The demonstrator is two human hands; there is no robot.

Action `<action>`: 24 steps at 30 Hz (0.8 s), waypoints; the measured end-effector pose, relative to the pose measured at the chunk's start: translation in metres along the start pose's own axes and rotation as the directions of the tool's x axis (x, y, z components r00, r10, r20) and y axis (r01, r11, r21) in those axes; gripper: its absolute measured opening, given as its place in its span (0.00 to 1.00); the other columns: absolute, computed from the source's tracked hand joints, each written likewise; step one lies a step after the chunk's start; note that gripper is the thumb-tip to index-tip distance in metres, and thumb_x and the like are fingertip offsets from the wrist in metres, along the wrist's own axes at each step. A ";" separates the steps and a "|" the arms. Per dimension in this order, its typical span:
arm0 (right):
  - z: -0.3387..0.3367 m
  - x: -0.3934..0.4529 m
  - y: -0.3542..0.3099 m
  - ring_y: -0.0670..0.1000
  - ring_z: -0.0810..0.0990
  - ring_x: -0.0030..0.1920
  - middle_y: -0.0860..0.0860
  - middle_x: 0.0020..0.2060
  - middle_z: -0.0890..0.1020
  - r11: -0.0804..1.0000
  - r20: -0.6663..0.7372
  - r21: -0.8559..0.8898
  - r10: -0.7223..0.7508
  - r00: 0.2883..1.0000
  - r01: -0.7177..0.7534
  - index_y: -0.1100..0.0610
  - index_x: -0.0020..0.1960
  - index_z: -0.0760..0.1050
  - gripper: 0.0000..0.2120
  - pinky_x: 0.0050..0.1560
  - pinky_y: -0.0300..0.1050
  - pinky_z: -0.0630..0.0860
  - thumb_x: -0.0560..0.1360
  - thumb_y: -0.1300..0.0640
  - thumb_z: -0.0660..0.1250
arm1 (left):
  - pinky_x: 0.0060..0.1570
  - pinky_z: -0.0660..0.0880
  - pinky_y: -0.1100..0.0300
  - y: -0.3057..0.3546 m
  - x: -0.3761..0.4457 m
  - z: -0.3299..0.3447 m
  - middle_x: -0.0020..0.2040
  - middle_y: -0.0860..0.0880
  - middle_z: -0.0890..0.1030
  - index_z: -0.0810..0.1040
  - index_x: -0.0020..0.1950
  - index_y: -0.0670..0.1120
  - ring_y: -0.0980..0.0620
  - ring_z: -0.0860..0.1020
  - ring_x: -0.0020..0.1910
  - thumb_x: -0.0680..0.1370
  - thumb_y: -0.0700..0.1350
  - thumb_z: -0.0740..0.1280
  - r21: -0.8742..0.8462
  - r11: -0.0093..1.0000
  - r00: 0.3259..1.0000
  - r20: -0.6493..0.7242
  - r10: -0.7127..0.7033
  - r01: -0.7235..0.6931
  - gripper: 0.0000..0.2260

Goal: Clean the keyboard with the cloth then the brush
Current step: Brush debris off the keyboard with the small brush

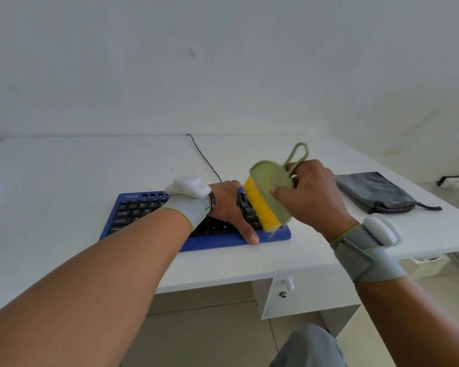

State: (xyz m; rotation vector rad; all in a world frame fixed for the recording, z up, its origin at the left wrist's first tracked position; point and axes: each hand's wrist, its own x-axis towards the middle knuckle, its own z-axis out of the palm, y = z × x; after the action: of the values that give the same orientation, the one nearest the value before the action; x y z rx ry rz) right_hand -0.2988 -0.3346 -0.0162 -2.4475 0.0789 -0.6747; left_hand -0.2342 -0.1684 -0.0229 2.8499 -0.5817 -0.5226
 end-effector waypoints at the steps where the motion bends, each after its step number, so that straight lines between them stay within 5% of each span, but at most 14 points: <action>1: 0.006 0.002 0.000 0.58 0.79 0.38 0.55 0.37 0.80 0.999 0.019 -0.041 0.010 1.000 -0.009 0.61 0.46 0.78 0.10 0.37 0.50 0.78 0.68 0.57 0.70 | 0.72 0.57 0.48 0.000 0.000 0.000 0.77 0.53 0.62 0.54 0.79 0.50 0.49 0.64 0.75 0.58 0.67 0.79 -0.007 1.000 1.000 -0.004 -0.001 0.001 0.57; 5: 0.018 0.017 0.005 0.63 0.77 0.43 0.59 0.39 0.79 0.993 -0.071 -0.092 0.067 0.995 -0.074 0.63 0.47 0.77 0.09 0.39 0.50 0.73 0.69 0.59 0.67 | 0.71 0.59 0.48 0.000 0.000 -0.001 0.76 0.53 0.64 0.55 0.79 0.50 0.48 0.66 0.74 0.58 0.67 0.79 -0.023 1.000 1.000 0.000 0.002 -0.002 0.58; 9: 0.007 0.023 -0.001 0.61 0.74 0.39 0.55 0.32 0.73 0.998 -0.148 -0.048 0.024 0.989 -0.031 0.62 0.37 0.71 0.08 0.37 0.47 0.66 0.70 0.59 0.66 | 0.74 0.55 0.48 0.000 -0.001 -0.002 0.79 0.52 0.58 0.49 0.81 0.49 0.48 0.60 0.77 0.59 0.67 0.79 -0.010 1.000 1.000 0.011 0.006 -0.006 0.60; 15: 0.007 0.026 -0.010 0.55 0.73 0.33 0.54 0.35 0.72 0.987 0.092 -0.057 0.155 0.984 -0.150 0.60 0.39 0.70 0.08 0.32 0.44 0.70 0.68 0.60 0.69 | 0.72 0.58 0.48 -0.003 0.001 0.001 0.77 0.53 0.64 0.52 0.80 0.50 0.48 0.65 0.74 0.56 0.68 0.79 -0.027 1.000 1.000 0.010 0.000 0.000 0.61; 24: 0.017 0.041 -0.007 0.59 0.72 0.39 0.53 0.32 0.71 0.997 -0.128 -0.023 0.069 0.989 -0.073 0.62 0.36 0.68 0.09 0.37 0.49 0.67 0.69 0.60 0.67 | 0.73 0.57 0.46 -0.002 -0.002 -0.001 0.79 0.51 0.60 0.51 0.80 0.48 0.48 0.63 0.76 0.58 0.68 0.78 -0.008 1.000 1.000 0.001 0.019 -0.019 0.60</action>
State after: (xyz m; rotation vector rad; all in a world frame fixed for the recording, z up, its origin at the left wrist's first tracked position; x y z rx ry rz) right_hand -0.2549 -0.3281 -0.0058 -2.4137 0.2259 -0.8019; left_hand -0.2347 -0.1659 -0.0221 2.8337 -0.6041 -0.5221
